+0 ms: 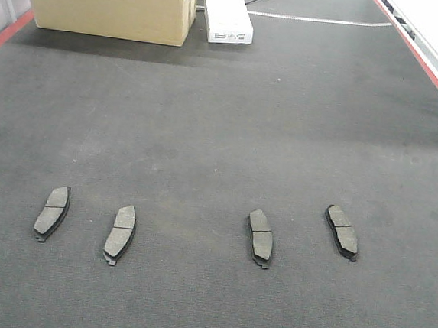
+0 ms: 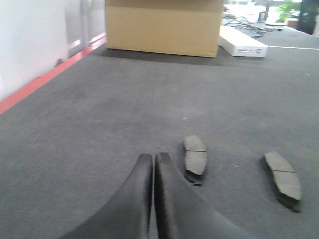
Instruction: Move and align brake pads A on conveyor
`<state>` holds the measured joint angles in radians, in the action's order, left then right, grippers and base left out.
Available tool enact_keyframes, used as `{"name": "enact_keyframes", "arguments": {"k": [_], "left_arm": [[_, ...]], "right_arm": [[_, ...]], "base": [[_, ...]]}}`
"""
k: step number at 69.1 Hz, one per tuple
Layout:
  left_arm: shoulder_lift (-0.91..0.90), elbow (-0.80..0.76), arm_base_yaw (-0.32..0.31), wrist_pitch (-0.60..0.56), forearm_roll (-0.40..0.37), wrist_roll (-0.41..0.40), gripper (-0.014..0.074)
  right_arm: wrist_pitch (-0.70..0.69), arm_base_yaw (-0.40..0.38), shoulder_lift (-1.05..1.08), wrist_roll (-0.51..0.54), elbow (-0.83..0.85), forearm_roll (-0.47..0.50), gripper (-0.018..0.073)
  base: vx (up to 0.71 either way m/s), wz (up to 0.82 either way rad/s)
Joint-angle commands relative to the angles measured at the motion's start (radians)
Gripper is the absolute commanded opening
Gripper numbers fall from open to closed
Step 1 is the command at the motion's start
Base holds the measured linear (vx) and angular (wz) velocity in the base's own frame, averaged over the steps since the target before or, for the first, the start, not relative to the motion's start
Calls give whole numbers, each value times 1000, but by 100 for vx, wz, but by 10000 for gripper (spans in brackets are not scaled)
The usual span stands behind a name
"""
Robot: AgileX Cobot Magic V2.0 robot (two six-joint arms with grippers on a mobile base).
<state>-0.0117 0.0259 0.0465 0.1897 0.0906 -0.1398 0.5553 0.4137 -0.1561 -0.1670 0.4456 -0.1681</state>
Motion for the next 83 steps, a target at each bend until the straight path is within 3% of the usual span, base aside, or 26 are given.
{"name": "enact_keyframes", "arguments": {"k": [1, 8, 61, 67, 83], "left_arm": [[-16, 18, -57, -80, 13, 1, -6], [-16, 18, -96, -80, 12, -8, -6], [-15, 17, -97, -80, 12, -8, -6], [-15, 17, -97, -80, 12, -8, -6], [-15, 17, -97, -80, 12, -8, -6]], "right_arm": [[-70, -4, -11, 13, 25, -12, -11], [-70, -4, -11, 13, 25, -12, -11], [-72, -11, -10, 30, 25, -27, -11], [-129, -79, -10, 67, 6, -42, -11], [-453, -412, -10, 65, -199, 56, -11]], "base": [[0, 0], [0, 0], [0, 0], [0, 0], [0, 0]]}}
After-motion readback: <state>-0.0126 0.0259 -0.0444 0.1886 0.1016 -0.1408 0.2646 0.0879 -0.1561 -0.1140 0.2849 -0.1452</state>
